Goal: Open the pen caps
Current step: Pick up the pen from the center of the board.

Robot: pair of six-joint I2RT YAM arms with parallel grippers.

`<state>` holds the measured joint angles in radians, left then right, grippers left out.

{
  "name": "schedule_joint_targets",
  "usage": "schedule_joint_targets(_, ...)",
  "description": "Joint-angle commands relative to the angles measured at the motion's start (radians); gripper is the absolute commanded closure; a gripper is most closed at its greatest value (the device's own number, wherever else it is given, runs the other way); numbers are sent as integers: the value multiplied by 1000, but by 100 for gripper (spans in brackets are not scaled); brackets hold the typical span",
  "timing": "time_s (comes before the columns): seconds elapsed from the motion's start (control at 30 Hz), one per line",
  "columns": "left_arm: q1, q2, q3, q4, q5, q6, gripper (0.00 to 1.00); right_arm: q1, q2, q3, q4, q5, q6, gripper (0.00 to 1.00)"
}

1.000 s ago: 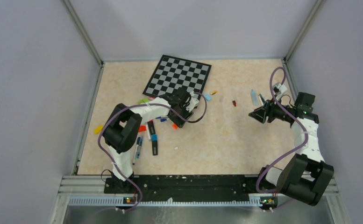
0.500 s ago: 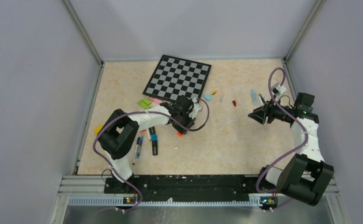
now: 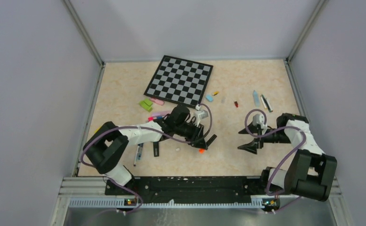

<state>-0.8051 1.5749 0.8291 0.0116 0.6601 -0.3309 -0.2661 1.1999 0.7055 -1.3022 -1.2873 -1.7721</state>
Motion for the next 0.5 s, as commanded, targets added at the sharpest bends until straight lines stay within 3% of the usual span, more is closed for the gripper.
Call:
schedule_joint_targets(0.0,0,75,-20,272,266,-214,100,48,45,-12,-196,15,-574,31)
schedule_joint_targets(0.23,-30,185,50,266,352,-241,100,181,37,-45,-124,67,-662,34)
schedule_joint_targets(0.47,-80,268,118,294,397,-280,100,311,-26,-73,70,100,-491,36)
